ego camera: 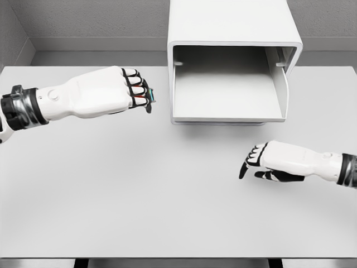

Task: Slide open multi-storey tabletop storage cabinets and put open load switch and slide close multi-storey tabletop storage cabinets

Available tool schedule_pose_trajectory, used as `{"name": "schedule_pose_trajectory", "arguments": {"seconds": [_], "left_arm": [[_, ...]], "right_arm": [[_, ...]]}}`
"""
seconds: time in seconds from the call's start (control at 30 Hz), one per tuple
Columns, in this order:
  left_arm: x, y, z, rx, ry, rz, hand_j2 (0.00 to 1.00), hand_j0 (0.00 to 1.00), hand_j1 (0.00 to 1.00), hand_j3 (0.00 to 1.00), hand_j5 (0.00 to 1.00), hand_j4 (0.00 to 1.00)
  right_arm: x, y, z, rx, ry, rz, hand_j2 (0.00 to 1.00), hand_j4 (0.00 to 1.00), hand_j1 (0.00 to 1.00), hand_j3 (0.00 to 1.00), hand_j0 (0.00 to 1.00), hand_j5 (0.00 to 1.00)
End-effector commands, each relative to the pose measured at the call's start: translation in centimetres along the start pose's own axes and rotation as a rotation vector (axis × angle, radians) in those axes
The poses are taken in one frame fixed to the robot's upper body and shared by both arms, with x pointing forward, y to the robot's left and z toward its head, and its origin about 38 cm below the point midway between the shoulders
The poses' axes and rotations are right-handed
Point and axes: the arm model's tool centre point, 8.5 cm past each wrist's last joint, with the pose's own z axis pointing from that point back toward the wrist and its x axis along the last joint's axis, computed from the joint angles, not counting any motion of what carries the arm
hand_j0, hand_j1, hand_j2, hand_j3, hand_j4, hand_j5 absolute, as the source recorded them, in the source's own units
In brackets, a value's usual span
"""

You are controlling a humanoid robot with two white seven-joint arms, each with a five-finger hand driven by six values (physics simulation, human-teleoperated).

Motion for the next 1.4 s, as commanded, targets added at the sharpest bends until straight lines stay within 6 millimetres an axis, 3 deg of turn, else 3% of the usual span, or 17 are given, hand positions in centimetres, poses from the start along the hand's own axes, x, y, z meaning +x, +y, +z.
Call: {"name": "schedule_pose_trajectory", "arguments": {"seconds": [0.0,0.13,0.27,0.47,0.57,0.67,1.03,1.37], "left_arm": [[0.1,0.1,-0.2,0.013,-0.004,0.008,0.50,0.50,0.50,0.50,0.50,0.50],[-0.1,0.7,-0.4,0.023,-0.005,-0.004,0.50,0.50,0.50,0.50,0.50,0.50],[-0.2,0.9,-0.6,0.029,-0.007,-0.007,0.50,0.50,0.50,0.50,0.50,0.50],[-0.2,1.4,-1.1,0.048,-0.014,-0.016,0.51,0.51,0.51,0.51,0.51,0.51],[-0.1,1.6,-1.5,0.058,-0.019,-0.016,0.51,0.51,0.51,0.51,0.51,0.51],[0.0,1.8,-1.9,0.071,-0.027,-0.016,0.51,0.51,0.51,0.51,0.51,0.51],[0.3,2.5,-3.1,0.095,-0.053,-0.028,0.51,0.51,0.51,0.51,0.51,0.51],[0.5,3.3,-4.4,0.112,-0.078,-0.041,0.51,0.51,0.51,0.51,0.51,0.51]], "right_arm": [[0.0,0.0,0.0,-0.004,0.000,-0.009,0.56,0.56,0.56,0.56,0.56,0.56],[-0.8,1.2,0.3,0.006,0.022,-0.046,0.56,0.56,0.56,0.56,0.56,0.56],[-0.7,1.1,0.4,0.004,0.020,-0.045,0.56,0.56,0.56,0.56,0.56,0.56],[-0.6,0.4,0.6,-0.014,0.021,-0.037,0.56,0.56,0.56,0.56,0.56,0.56],[-1.3,-2.2,3.0,-0.094,0.073,-0.006,0.56,0.56,0.56,0.56,0.56,0.56],[-1.5,-3.3,4.1,-0.132,0.085,-0.004,0.56,0.56,0.56,0.56,0.56,0.56],[-1.4,-3.4,5.0,-0.150,0.099,-0.008,0.63,0.63,0.63,0.63,0.63,0.63],[-0.8,-3.4,5.3,-0.167,0.088,-0.010,0.63,0.63,0.63,0.63,0.63,0.63]]}}
